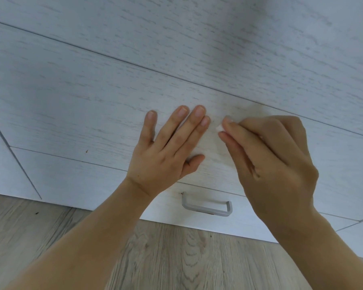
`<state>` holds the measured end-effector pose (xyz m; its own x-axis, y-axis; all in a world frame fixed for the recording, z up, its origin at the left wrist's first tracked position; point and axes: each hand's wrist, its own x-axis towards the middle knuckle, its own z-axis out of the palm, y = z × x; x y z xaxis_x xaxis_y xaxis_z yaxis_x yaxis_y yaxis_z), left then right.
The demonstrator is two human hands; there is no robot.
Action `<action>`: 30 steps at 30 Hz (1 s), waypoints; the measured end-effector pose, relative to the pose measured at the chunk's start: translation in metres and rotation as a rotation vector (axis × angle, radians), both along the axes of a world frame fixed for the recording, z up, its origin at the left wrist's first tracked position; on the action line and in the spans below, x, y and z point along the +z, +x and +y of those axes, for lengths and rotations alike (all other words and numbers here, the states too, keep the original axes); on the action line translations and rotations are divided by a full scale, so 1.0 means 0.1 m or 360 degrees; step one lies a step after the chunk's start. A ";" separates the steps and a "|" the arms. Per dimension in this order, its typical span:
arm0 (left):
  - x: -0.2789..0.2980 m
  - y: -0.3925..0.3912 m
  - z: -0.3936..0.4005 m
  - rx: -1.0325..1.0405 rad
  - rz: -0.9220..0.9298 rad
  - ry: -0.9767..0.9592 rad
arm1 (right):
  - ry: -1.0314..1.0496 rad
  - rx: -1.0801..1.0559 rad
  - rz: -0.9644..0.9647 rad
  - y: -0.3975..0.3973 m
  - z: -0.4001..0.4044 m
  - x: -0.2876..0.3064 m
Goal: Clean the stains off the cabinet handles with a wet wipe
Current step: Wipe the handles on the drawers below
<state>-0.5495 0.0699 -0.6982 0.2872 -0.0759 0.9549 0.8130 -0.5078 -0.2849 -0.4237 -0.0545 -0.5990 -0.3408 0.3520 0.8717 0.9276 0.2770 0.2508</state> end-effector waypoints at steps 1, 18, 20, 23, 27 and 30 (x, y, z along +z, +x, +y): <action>0.00 0.00 0.00 -0.0004 -0.0001 -0.0002 | -0.0008 0.0013 -0.0013 0.03 0.00 0.00; 0.00 -0.01 0.00 0.0038 0.0015 -0.0009 | 0.0116 0.0133 -0.0398 0.45 -0.08 0.01; 0.00 -0.01 0.00 0.0037 0.0019 -0.0011 | 0.0108 0.0125 -0.0382 0.51 -0.11 0.01; 0.01 -0.02 0.01 0.0039 0.0025 -0.0013 | 0.0101 0.0139 -0.0370 0.56 -0.13 0.00; 0.01 -0.02 0.01 0.0056 0.0036 -0.0008 | 0.0140 0.0133 -0.0428 0.67 -0.16 0.00; 0.01 -0.02 0.02 0.0068 0.0037 0.0003 | 0.0175 0.0133 -0.0461 0.78 -0.18 0.00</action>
<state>-0.5514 0.0717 -0.6976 0.3120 -0.0650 0.9479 0.8270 -0.4724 -0.3046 -0.3456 -0.0727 -0.5992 -0.6042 0.2212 0.7655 0.7884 0.3056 0.5339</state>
